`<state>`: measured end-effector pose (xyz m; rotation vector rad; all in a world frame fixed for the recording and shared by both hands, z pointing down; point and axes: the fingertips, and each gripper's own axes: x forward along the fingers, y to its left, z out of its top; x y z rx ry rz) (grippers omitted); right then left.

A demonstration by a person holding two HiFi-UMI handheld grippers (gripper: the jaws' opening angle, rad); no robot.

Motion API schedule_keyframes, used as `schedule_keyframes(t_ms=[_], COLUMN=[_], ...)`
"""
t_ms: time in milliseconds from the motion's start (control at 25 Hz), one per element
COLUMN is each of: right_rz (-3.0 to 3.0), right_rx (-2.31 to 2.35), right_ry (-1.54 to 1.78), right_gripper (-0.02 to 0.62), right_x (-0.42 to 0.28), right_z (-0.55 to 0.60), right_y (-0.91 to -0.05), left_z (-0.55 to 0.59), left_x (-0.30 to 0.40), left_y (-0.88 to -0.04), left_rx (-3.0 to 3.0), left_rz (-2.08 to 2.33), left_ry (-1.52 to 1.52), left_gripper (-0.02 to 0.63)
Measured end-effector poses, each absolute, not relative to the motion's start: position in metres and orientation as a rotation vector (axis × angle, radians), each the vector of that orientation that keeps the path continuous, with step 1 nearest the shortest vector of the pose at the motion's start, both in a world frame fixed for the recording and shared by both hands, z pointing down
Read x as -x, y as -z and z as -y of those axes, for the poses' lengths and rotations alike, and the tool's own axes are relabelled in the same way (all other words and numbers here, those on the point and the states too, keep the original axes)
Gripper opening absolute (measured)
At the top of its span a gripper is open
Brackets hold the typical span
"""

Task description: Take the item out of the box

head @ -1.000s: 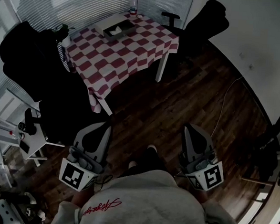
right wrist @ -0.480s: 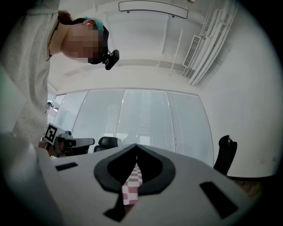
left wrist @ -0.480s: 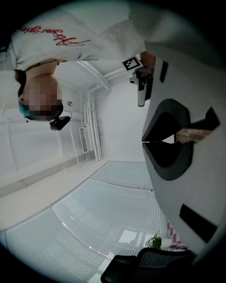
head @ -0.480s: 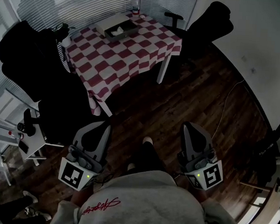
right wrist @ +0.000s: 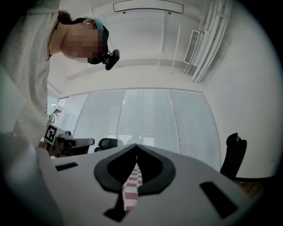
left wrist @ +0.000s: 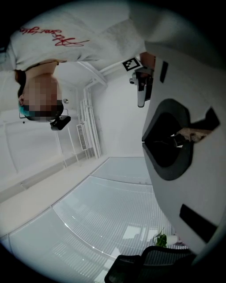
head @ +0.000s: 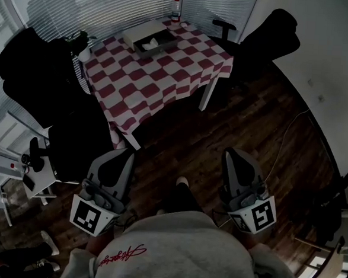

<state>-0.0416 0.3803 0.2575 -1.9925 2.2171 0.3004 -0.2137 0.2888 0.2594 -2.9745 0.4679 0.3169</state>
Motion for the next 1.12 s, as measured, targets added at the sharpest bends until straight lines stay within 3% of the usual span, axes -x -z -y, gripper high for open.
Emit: schedule_keyframes(t_ms=[1120], right_rz=[-2.37], right_rx=[1.807], right_ry=[-0.272], right_gripper=[0.011], right_x=[-0.08], right_z=[-0.259], right_y=[-0.25], left_z=[-0.196], left_x=[0.094], left_y=[-0.245], left_rx=[2.915], left_rz=[-0.625], left_ry=[-0.299], left_gripper=[0.018])
